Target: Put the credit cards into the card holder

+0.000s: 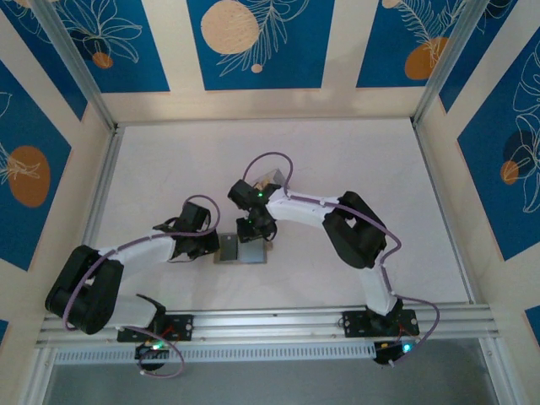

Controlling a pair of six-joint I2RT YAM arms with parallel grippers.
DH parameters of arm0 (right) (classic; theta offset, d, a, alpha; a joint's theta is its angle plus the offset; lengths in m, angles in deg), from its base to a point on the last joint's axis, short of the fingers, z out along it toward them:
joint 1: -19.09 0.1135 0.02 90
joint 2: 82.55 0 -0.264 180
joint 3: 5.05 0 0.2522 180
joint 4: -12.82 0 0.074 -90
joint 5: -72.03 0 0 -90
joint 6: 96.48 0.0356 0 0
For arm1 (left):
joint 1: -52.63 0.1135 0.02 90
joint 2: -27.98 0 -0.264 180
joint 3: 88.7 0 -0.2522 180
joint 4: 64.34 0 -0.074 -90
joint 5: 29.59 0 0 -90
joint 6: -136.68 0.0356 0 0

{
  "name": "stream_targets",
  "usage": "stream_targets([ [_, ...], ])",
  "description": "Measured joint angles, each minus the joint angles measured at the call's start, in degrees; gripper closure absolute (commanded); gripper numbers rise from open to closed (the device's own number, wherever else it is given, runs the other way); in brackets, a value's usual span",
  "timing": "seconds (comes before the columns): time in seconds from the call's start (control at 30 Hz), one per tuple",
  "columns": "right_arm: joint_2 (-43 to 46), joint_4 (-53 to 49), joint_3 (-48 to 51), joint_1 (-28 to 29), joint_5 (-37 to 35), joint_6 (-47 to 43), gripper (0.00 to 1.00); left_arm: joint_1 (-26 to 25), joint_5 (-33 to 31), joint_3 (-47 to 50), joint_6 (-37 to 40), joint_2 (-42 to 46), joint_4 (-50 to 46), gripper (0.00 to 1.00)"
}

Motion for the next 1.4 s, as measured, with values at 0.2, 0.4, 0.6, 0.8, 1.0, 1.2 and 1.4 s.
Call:
stream_targets([
  [0.2, -0.2, 0.76, -0.24, -0.02, 1.49, -0.42, 0.61, 0.0, 0.0, 0.0, 0.0, 0.0, 0.02, 0.92],
  [0.4, 0.09, 5.14, 1.53, -1.42, 8.61, -0.31, 0.6, 0.0, 0.0, 0.0, 0.0, 0.0, 0.09, 0.92],
  [0.6, 0.59, 8.9, 3.41, -3.52, 16.55, 0.31, 0.59, 0.0, 0.02, 0.0, 0.0, -0.26, 0.15, 0.92],
  [0.8, 0.59, 11.67, 3.41, -3.39, 21.55, 1.16, 0.58, 0.0, 0.02, -0.02, 0.02, -0.26, 0.15, 0.91],
  [1.0, 0.59, 11.04, 3.17, -3.13, 20.76, 1.33, 0.58, 0.0, 0.02, -0.07, 0.04, -0.26, 0.13, 0.91],
  [1.2, 0.59, 10.8, 3.17, -3.15, 20.9, 1.33, 0.58, 0.0, 0.07, -0.07, 0.07, 0.61, 0.02, 0.86],
  [1.4, 0.02, 11.69, 3.17, -3.69, 22.75, 2.01, 0.58, -0.39, 0.48, -0.15, 0.33, 4.96, -2.73, 0.81],
])
